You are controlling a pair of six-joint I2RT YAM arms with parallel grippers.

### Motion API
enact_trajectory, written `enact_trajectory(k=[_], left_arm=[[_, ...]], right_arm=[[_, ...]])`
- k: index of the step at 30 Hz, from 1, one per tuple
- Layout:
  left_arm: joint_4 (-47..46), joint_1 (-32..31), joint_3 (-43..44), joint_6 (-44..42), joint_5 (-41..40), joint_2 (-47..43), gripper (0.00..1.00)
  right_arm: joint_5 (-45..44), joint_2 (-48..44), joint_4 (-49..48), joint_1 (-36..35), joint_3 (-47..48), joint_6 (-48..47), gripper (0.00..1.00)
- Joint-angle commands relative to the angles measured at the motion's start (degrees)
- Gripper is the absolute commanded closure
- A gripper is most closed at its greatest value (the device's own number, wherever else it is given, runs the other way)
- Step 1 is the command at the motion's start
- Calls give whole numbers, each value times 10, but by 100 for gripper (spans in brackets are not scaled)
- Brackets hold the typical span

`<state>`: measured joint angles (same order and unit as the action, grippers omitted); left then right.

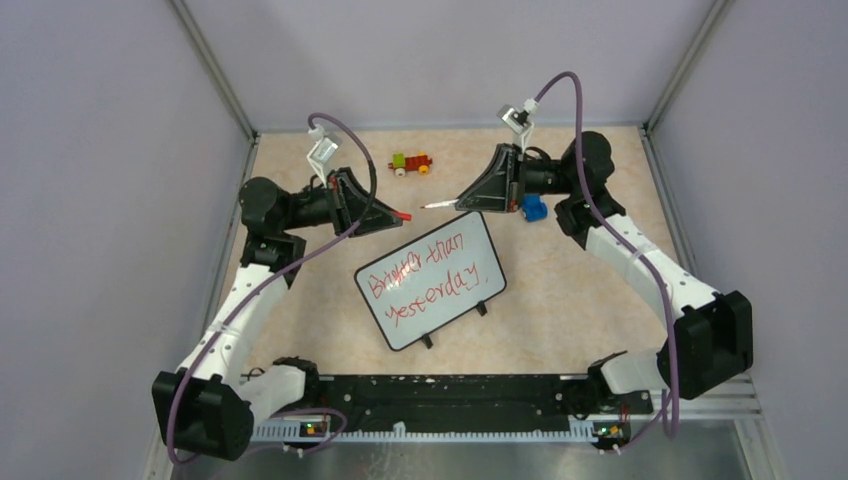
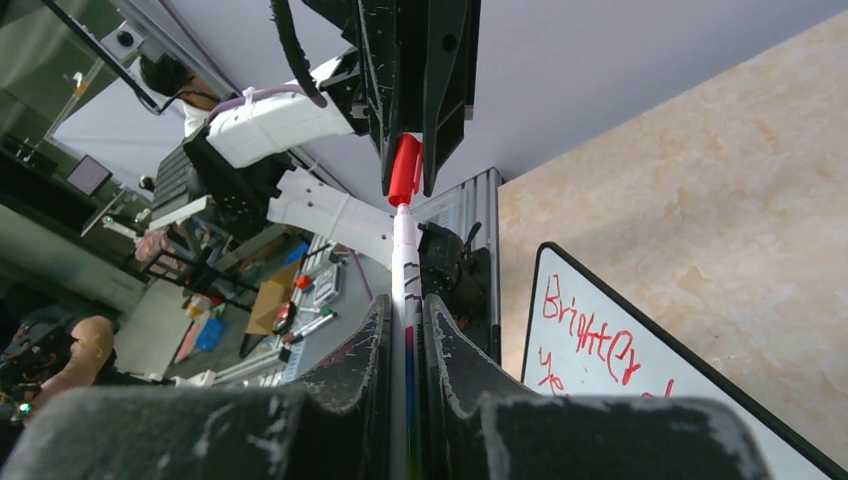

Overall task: Write a sentence on the whiteboard
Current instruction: Insert the pen cap into the whiteboard marker.

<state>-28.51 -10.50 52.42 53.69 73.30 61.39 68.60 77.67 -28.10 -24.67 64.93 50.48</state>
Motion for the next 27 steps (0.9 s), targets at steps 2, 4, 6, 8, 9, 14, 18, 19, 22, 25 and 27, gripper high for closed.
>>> enact_trajectory(k=[2,4,6,8,9,14,18,19,22,25,27], left_arm=[[-162,1,-27,123,-33,-6,100],[-186,2,-32,143,-41,-7,100],[-200,5,-35,158,-52,-8,100],[-188,7,-34,154,-60,-9,100],[-179,8,-35,151,-65,-8,100],[-163,10,-39,146,-79,-7,100],[-166,10,-38,148,-77,-6,100],[-166,10,-38,149,-76,-6,100],[-166,9,-41,151,-76,-7,100],[-165,9,-41,149,-77,-7,100],[-160,9,-40,146,-76,-7,100]], right_arm=[[-9,0,-64,-8,2,35,100],[-13,2,-64,-11,3,37,100],[-18,4,-65,-15,3,41,100],[-22,5,-67,-18,5,44,100],[-25,6,-66,-19,6,44,100],[-31,7,-59,-24,7,41,100],[-35,9,-27,-26,15,18,100],[-36,9,-27,-26,16,18,100],[-37,11,-30,-28,18,18,100],[-36,14,-28,-30,21,18,100],[-36,14,-26,-32,23,17,100]])
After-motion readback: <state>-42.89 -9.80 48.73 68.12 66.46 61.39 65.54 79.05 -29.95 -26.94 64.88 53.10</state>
